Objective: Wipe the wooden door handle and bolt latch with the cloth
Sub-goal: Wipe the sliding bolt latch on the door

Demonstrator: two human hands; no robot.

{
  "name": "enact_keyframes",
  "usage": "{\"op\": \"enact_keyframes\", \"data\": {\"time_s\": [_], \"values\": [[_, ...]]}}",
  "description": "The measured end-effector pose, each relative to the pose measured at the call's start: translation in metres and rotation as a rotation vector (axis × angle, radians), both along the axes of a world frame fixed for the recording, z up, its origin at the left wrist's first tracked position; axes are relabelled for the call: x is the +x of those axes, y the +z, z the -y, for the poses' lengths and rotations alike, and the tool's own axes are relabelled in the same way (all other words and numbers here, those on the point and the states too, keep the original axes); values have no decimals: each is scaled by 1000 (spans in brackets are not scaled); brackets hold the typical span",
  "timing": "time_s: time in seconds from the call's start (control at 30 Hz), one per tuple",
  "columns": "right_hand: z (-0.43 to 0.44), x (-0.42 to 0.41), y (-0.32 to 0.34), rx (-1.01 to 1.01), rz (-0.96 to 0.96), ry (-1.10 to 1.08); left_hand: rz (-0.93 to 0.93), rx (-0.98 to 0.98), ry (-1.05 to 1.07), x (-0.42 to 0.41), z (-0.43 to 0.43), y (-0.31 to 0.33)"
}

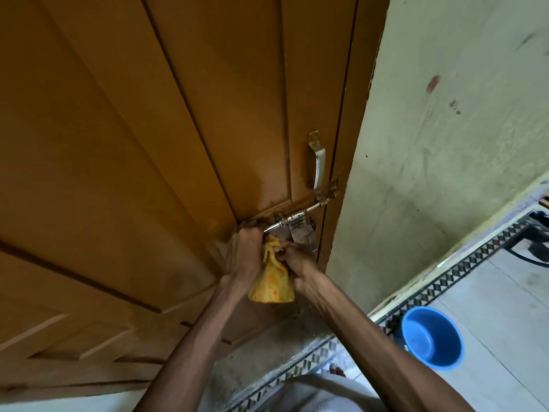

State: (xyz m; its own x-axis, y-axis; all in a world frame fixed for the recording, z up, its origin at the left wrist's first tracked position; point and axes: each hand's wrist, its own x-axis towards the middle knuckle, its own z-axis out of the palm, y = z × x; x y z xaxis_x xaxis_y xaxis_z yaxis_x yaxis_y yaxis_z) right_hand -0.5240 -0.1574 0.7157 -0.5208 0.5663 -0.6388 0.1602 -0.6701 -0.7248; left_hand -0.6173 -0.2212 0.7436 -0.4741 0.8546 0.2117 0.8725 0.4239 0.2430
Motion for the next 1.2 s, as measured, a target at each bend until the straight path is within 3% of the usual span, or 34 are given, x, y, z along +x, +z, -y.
{"op": "enact_keyframes", "data": {"time_s": [0.13,0.37,0.43,0.53,0.6,0.83,0.93,1.0,1.1,1.2], "values": [[-20,54,11,-17,-32,-112,64,-24,80,-4,-2,-11],[-64,100,28,-39,-125,-479,199,343,102,28,12,-46],[-73,99,30,-16,-133,-501,356,380,182,36,2,-62],[-81,92,26,8,-135,-491,898,437,334,42,-27,-74],[-84,87,23,62,-112,-461,1137,455,325,42,-43,-78],[-69,61,4,729,104,-189,1249,461,278,44,-40,-86],[-61,47,-10,1055,78,17,1348,461,265,47,-35,-82],[-56,36,-19,1258,245,119,1430,494,316,51,-36,-72],[-52,27,-27,1403,509,162,1600,558,492,53,-39,-62],[-44,39,-34,1429,532,234,1738,556,605,52,-41,-56]]}}
